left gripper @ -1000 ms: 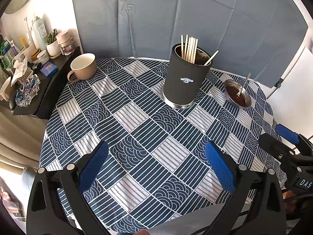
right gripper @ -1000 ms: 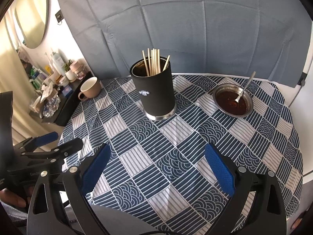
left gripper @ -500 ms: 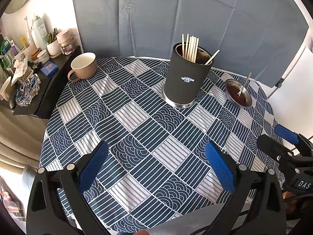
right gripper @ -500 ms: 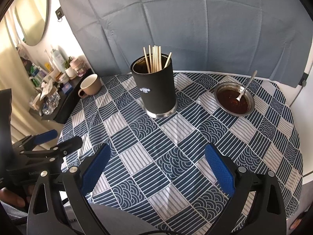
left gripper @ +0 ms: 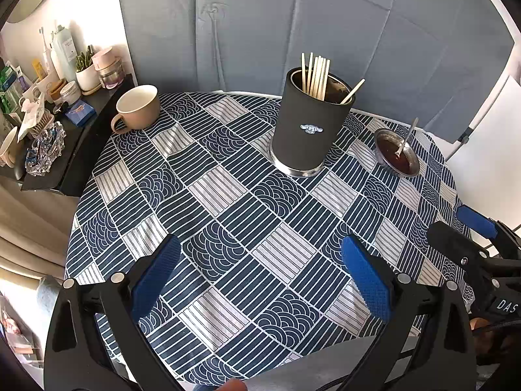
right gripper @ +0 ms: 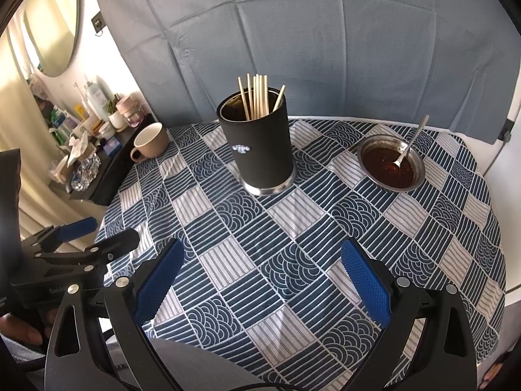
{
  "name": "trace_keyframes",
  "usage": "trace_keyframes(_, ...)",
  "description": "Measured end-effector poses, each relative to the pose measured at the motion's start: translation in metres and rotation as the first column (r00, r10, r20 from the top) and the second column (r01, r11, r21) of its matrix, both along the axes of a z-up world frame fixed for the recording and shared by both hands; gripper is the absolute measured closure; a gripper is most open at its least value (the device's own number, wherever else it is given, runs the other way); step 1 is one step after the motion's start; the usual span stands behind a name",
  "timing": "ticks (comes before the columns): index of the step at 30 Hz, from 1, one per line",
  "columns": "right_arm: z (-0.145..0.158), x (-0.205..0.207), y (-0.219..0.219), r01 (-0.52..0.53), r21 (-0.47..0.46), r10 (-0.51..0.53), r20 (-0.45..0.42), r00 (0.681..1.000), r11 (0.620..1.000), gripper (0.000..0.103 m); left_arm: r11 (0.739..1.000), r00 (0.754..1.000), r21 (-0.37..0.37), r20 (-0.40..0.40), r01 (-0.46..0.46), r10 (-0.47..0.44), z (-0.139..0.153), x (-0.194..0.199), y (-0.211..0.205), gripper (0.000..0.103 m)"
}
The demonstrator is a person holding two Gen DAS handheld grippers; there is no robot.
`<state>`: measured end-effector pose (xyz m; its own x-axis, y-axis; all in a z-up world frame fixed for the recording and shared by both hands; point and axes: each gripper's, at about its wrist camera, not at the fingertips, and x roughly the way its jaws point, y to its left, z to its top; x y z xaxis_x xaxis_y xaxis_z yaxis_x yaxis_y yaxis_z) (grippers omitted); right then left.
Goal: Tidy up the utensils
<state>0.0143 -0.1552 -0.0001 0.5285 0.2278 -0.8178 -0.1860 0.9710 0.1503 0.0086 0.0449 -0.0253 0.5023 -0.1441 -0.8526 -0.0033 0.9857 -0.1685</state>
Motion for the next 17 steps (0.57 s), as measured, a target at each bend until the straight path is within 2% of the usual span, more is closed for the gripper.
trace_keyframes(17, 0.0003, 0.0008, 0.0007, -0.006, -0.001, 0.006, 0.0, 1.0, 1.0, 0.01, 1.0, 1.0, 0.011, -0.002, 0.001, -0.001, 0.0004, 0.0012, 0.0012, 0.006)
